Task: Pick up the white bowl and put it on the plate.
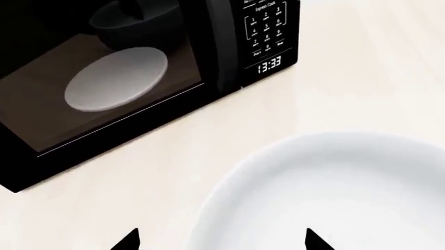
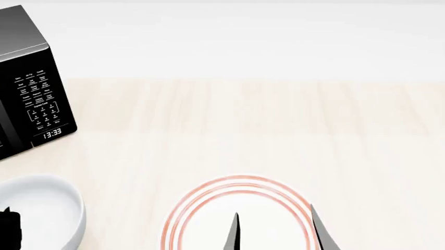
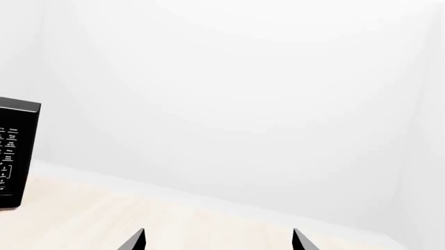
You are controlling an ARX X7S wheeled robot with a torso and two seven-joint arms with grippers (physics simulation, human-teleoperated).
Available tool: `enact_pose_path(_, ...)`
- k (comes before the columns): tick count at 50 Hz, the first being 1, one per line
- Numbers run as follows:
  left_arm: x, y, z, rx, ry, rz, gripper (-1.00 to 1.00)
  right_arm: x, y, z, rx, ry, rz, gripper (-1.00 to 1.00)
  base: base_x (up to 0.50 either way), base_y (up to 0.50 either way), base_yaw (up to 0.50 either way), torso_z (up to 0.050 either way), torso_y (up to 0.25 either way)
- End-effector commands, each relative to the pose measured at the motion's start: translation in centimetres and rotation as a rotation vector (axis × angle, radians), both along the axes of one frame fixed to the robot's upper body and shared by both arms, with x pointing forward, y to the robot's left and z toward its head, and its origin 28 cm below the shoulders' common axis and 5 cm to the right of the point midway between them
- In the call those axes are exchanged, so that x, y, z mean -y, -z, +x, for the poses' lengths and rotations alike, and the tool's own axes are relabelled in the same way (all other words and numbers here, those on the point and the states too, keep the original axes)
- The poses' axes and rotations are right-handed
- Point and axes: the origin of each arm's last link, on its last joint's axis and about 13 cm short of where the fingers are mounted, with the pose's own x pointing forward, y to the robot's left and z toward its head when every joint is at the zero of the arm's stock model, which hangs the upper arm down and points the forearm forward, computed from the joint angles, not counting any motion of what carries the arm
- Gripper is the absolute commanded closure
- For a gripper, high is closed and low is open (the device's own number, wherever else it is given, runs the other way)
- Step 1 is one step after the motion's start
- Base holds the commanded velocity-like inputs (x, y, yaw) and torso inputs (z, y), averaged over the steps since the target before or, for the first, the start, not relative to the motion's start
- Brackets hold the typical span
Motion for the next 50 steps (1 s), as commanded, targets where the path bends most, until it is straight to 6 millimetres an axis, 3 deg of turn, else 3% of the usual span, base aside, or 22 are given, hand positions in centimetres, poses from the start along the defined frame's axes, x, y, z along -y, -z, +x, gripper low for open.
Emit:
enact_pose_path(1,0.2,0.7,0.4,-0.006,0.002,-0.036,-1.0,0.1,-0.1,0.2,0.009,0.011,-0.006,-1.0,0.0,0.0,0.0,0.0,0.0)
enact_pose_path(43,0.0,2.2,1.4,-0.028,-0.001,-0.027,-1.0,0.1,0.1,0.4,0.002,0.006,-0.006,-1.0,0.0,0.0,0.0,0.0,0.0)
enact_pose_path(44,0.0,2.2,1.4,-0.029,-0.002,-0.026,1.0,0.1,0.1,0.4,0.002,0.006,-0.006,-1.0,0.0,0.0,0.0,0.0,0.0)
enact_pose_path(50,0.0,2.1,1.3,-0.026,-0.004,-0.026,1.0,0.1,0.1,0.4,0.002,0.005,-0.007,-1.0,0.0,0.0,0.0,0.0,0.0)
